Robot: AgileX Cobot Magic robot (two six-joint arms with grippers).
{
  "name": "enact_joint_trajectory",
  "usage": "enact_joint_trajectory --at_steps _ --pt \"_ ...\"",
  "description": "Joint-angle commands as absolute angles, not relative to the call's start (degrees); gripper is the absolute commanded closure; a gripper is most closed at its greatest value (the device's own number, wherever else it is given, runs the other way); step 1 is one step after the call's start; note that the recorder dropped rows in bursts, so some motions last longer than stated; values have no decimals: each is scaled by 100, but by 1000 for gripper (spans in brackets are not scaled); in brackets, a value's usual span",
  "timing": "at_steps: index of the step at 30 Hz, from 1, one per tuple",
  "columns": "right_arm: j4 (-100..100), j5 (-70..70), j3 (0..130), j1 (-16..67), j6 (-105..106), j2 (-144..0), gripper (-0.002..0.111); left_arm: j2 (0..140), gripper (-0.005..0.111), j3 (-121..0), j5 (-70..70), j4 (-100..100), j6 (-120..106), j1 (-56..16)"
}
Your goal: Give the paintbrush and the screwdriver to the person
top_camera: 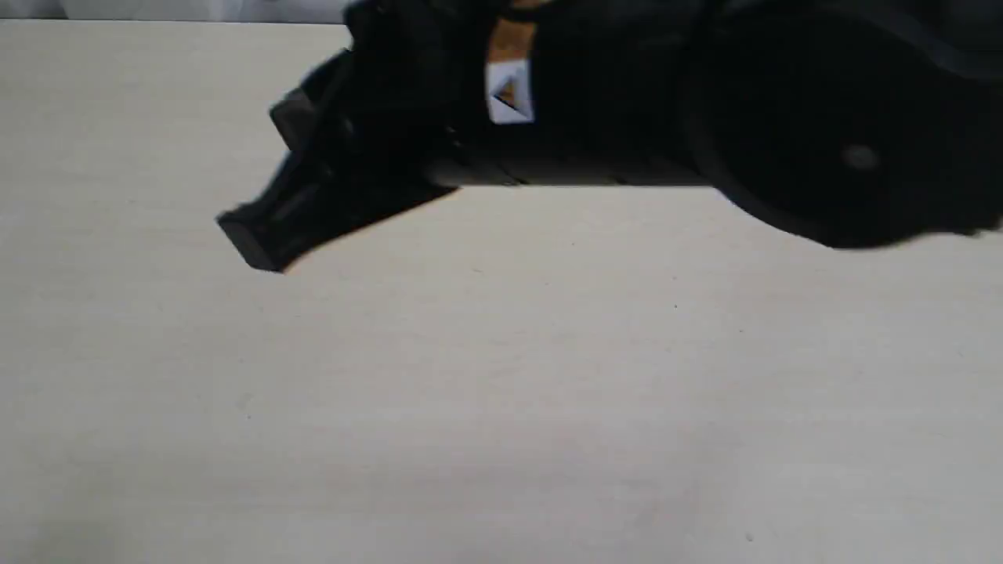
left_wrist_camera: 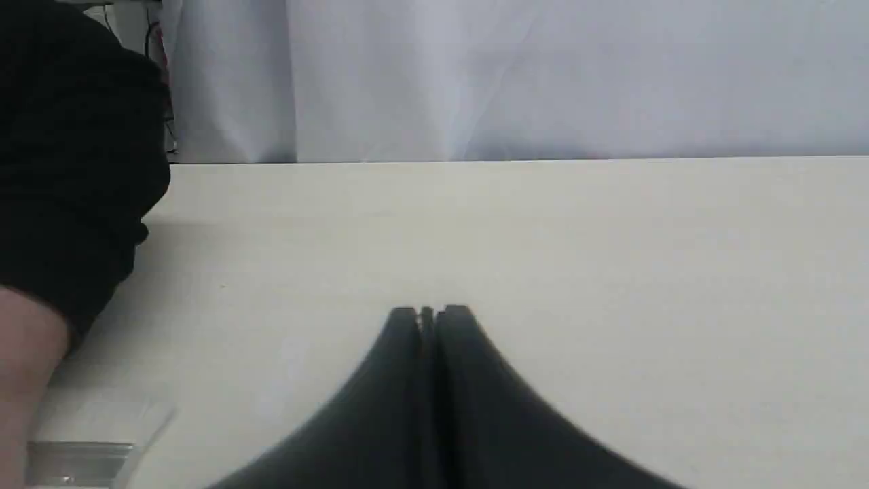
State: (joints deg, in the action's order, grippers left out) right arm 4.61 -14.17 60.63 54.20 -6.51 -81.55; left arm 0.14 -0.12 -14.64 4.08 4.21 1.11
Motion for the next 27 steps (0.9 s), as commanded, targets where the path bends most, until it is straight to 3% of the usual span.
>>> enact_joint_trajectory --at_steps 1,10,22,27 --pt "449 -1337 5433 5415 -668 -7496 104 0 107 0 -1429 404 432 64" --pt "-208 -1550 4720 5415 -682 -6438 104 0 107 0 -1429 404 432 64" --pt "1313 -1795 4720 5371 -683 -6049 104 0 107 0 -1429 404 432 64" --pt "1261 -1994 4660 4895 -1274 -5912 104 0 107 0 -1432 389 432 64"
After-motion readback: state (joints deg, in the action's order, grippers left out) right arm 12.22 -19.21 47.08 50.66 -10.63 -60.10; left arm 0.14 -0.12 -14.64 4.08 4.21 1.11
